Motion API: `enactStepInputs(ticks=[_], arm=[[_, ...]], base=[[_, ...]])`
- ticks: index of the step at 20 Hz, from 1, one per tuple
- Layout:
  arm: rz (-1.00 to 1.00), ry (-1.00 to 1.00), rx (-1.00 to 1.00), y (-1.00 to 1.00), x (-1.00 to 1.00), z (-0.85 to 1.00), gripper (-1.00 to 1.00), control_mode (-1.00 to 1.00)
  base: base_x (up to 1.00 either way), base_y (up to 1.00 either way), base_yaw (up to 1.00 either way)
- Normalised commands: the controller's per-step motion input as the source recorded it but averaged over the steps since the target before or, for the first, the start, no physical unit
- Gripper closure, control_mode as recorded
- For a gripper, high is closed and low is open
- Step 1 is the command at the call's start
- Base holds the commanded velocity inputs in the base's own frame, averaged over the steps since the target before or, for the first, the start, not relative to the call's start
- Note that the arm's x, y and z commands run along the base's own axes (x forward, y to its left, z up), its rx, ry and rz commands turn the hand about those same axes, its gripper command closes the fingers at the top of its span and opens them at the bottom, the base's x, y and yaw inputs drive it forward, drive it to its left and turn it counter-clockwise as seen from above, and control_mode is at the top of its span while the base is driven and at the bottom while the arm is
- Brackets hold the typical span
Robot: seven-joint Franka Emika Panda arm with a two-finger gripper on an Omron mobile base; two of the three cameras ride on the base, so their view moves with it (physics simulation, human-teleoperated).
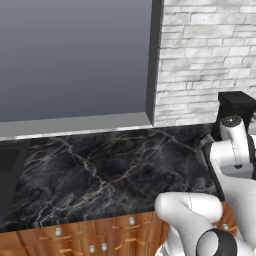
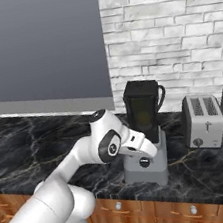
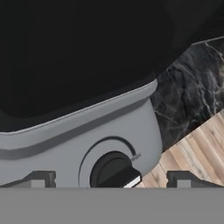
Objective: Grab the lemon and lime from the fridge, place them in the blender, close the lid, and turn on the blender to create a marinade.
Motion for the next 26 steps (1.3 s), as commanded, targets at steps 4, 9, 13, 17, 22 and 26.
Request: enactStepInputs(ticks=[4, 9, 13, 17, 22, 26], arm=[[0.0, 0.0, 0.0, -0.22, 0.02, 0.0, -1.0, -1.0], [0.0, 0.0, 0.0, -0.01, 0.06, -0.01, -1.0, -1.0], [0.0, -0.03, 0.0, 0.0, -0.56, 0.1, -1.0, -1.0], [0.0, -0.09, 0.0, -0.01, -0.99, 0.38, -1.0, -1.0], [0.0, -0.06, 0.0, 0.12, -0.6, 0.76, -1.0, -1.0], [0.0, -0.12, 0.0, 0.19, -0.2, 0.9, -1.0, -1.0]], base=[[0.0, 0.0, 0.0], [0.0, 0.0, 0.0], [0.0, 0.0, 0.0], [0.0, 0.0, 0.0], [0.0, 0.0, 0.0], [0.0, 0.0, 0.0]])
